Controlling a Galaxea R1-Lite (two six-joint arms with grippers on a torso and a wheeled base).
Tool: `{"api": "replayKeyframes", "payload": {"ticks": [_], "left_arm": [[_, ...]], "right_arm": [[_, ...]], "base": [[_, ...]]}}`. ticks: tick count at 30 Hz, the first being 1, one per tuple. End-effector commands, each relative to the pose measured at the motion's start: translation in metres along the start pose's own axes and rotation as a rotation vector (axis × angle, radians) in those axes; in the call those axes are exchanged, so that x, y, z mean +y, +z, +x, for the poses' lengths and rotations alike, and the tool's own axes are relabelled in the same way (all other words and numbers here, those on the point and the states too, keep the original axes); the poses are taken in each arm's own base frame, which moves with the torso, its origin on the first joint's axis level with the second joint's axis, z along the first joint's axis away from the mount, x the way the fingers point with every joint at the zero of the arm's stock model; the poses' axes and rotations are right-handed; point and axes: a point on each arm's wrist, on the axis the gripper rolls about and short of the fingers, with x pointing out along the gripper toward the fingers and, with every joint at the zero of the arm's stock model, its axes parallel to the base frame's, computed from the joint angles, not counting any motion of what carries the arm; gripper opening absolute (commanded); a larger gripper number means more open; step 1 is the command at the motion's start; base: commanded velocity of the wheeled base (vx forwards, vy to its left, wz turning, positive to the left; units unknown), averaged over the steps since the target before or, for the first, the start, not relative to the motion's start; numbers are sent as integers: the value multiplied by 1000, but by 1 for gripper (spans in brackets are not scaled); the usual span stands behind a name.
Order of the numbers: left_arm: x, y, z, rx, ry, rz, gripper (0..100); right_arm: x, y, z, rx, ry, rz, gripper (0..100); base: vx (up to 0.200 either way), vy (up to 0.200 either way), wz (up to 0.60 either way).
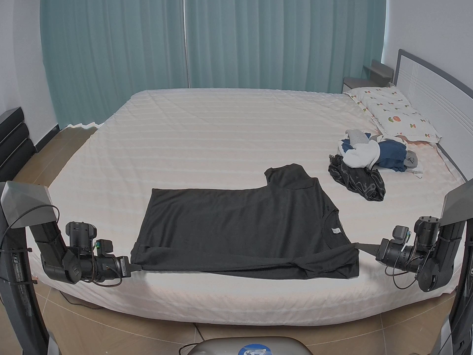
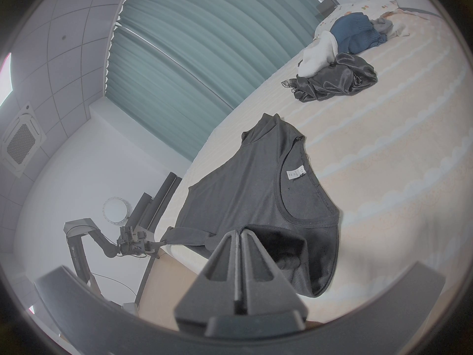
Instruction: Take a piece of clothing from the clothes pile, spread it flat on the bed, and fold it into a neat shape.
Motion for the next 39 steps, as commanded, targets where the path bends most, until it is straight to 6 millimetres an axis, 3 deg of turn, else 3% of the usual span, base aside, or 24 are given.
{"api": "replayKeyframes", "payload": {"ticks": [1, 8, 18, 29, 39], "left_arm": [[-10, 2, -15, -22, 2, 1, 0], [-27, 20, -33, -101, -12, -114, 0], [-38, 25, -43, -157, 62, -177, 0], [-64, 22, -76, -37, 104, -228, 0], [-67, 11, -73, 19, 234, -241, 0]], "right_arm": [[7, 4, -4, -19, 11, -18, 0], [23, 13, -15, -53, 29, -53, 0], [44, 19, -32, -87, 49, -90, 0], [53, 5, -44, -52, 39, -77, 0], [57, -9, -56, -14, 21, -82, 0]], "base": [[0, 0, 0], [0, 0, 0], [0, 0, 0], [0, 0, 0], [0, 0, 0]]}}
